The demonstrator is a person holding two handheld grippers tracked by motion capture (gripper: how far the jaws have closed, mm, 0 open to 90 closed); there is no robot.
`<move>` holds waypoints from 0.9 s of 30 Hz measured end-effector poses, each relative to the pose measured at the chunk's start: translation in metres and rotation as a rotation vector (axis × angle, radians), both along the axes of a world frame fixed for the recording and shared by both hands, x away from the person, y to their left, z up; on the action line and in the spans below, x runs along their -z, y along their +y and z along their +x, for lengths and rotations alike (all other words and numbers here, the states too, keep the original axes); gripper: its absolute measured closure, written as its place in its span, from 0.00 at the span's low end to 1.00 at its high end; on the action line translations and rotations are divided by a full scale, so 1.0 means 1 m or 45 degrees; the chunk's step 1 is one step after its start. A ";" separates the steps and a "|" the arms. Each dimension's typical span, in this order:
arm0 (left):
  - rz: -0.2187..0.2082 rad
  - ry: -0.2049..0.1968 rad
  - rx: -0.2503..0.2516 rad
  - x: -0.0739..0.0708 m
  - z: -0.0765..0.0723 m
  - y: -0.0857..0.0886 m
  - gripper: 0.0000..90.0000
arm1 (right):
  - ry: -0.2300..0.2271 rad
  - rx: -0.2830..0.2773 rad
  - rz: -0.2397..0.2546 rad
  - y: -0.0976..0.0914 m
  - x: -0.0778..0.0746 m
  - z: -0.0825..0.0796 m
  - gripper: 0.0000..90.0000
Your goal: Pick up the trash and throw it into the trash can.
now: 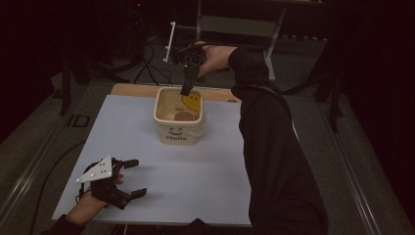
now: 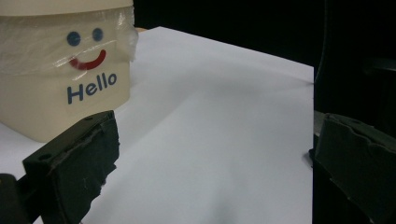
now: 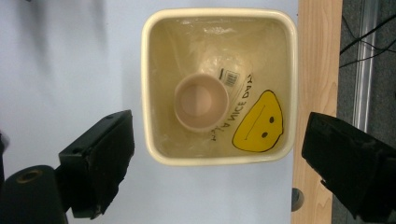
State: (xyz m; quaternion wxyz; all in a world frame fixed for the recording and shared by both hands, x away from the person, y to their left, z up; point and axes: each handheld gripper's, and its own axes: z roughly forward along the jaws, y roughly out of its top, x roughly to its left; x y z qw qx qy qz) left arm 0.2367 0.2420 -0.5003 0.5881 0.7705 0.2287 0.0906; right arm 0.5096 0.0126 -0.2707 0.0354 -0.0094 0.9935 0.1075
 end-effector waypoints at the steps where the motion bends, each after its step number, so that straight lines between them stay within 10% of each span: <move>1: 0.001 0.001 0.001 0.000 0.000 0.000 0.01 | 0.006 0.000 -0.003 0.000 0.000 0.000 0.10; 27: 0.038 -0.015 0.022 -0.001 -0.003 -0.006 0.01 | -0.014 0.044 -0.014 -0.021 -0.001 -0.025 0.14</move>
